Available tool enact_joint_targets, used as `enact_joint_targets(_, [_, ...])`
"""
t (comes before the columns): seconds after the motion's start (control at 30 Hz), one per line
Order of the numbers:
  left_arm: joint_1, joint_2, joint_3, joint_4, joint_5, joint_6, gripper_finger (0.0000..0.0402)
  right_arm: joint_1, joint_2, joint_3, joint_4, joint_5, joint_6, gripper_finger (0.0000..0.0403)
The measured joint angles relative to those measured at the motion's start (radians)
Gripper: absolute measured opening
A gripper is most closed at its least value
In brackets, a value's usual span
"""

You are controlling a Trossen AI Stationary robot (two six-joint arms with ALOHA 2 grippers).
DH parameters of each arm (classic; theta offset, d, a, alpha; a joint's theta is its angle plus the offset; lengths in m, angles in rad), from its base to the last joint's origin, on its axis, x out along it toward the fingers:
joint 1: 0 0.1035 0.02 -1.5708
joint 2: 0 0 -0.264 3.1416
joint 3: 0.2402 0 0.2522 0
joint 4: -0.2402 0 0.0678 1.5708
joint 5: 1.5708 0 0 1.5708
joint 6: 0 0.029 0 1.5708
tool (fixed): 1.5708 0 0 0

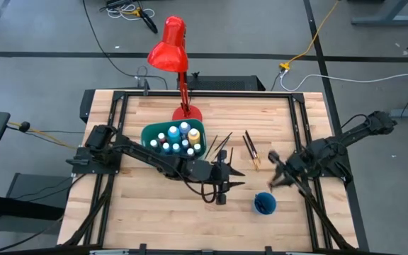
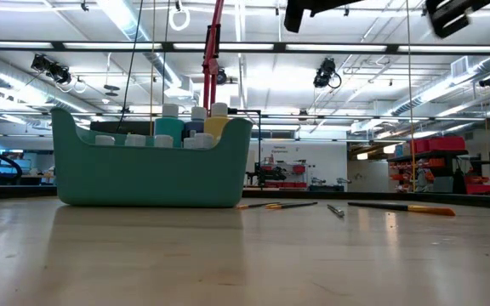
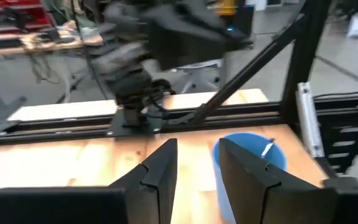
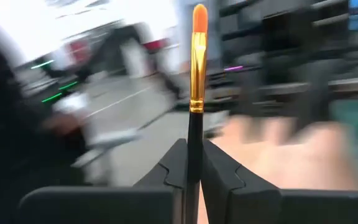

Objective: Pick & Place Paint Supplies
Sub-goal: Put the gold paint brush into the blue cup, then put the silver paint brush into the blue cup

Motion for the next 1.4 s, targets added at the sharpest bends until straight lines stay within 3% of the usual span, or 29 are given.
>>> enact_joint_targets(0.07, [-0.006, 0.0, 0.0, -0.003, -0.038, 0.011, 0.0123, 0.047, 0.034, -0.006, 0.04, -0.001, -0.004, 0.0029])
enact_joint_targets(0.3, [-0.008, 0.0, 0.0, 0.005, -0.074, -0.024, 0.0121, 0.131, 0.211, -0.061, 0.188, 0.161, -0.041, 0.003])
enact_joint_targets(0.57, [-0.009, 0.0, 0.0, 0.008, -0.074, -0.04, 0.012, 0.152, 0.363, -0.077, 0.295, 0.145, -0.074, 0.0035])
enact_joint_targets(0.87, [-0.009, 0.0, 0.0, 0.015, -0.074, -0.04, 0.012, 0.152, 0.457, -0.078, 0.232, 0.141, -0.018, 0.0084])
enact_joint_targets(1.13, [-0.009, 0.0, 0.0, 0.016, -0.074, -0.04, 0.012, 0.151, 0.47, -0.078, 0.278, 0.144, -0.022, 0.0116])
enact_joint_targets(1.4, [-0.009, 0.0, 0.0, 0.013, -0.074, -0.04, 0.012, 0.151, 0.398, -0.037, 0.32, 0.145, -0.167, 0.0152])
